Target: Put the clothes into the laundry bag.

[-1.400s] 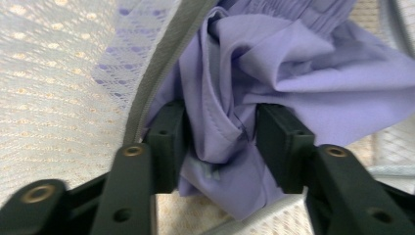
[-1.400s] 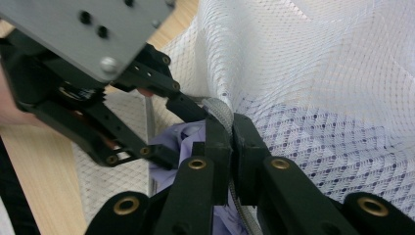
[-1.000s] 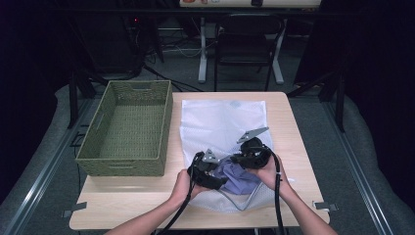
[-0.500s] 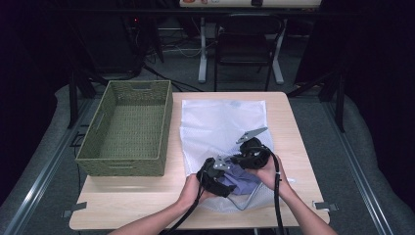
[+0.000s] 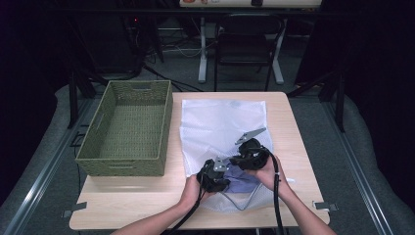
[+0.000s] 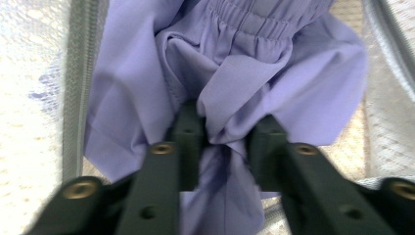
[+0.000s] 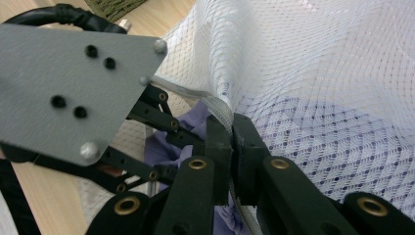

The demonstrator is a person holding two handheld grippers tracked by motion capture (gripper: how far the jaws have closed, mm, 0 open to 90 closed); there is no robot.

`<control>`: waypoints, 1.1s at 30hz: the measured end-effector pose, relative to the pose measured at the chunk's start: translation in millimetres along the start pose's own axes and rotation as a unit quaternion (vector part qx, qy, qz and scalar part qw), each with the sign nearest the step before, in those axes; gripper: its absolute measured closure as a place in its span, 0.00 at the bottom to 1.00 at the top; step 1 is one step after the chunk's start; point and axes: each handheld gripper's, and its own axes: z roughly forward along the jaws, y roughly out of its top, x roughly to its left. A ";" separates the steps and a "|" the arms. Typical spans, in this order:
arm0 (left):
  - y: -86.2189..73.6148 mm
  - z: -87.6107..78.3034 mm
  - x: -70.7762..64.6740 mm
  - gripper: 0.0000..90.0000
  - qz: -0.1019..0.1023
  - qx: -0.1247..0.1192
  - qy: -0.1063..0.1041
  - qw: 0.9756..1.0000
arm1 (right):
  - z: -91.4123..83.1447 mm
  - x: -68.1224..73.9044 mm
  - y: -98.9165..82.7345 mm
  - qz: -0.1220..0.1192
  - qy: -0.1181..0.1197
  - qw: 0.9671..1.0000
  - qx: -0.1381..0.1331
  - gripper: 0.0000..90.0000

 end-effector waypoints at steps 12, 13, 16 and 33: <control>10.1 -6.9 12.8 0.93 -0.013 -0.031 0.061 0.998 | -12.9 2.7 3.1 0.005 0.004 1.000 -0.024 0.97; 10.4 -7.3 15.0 0.93 -0.015 -0.033 0.067 0.997 | -13.4 2.8 3.4 0.002 0.005 1.000 -0.026 0.97; 7.9 -4.3 18.8 0.91 -0.019 -0.025 0.071 0.997 | -11.5 1.8 3.4 0.004 0.008 1.000 -0.023 0.97; 12.4 -31.5 -14.1 0.29 0.034 -0.038 0.051 0.997 | -6.4 -4.3 -0.8 0.012 0.012 1.000 -0.014 0.97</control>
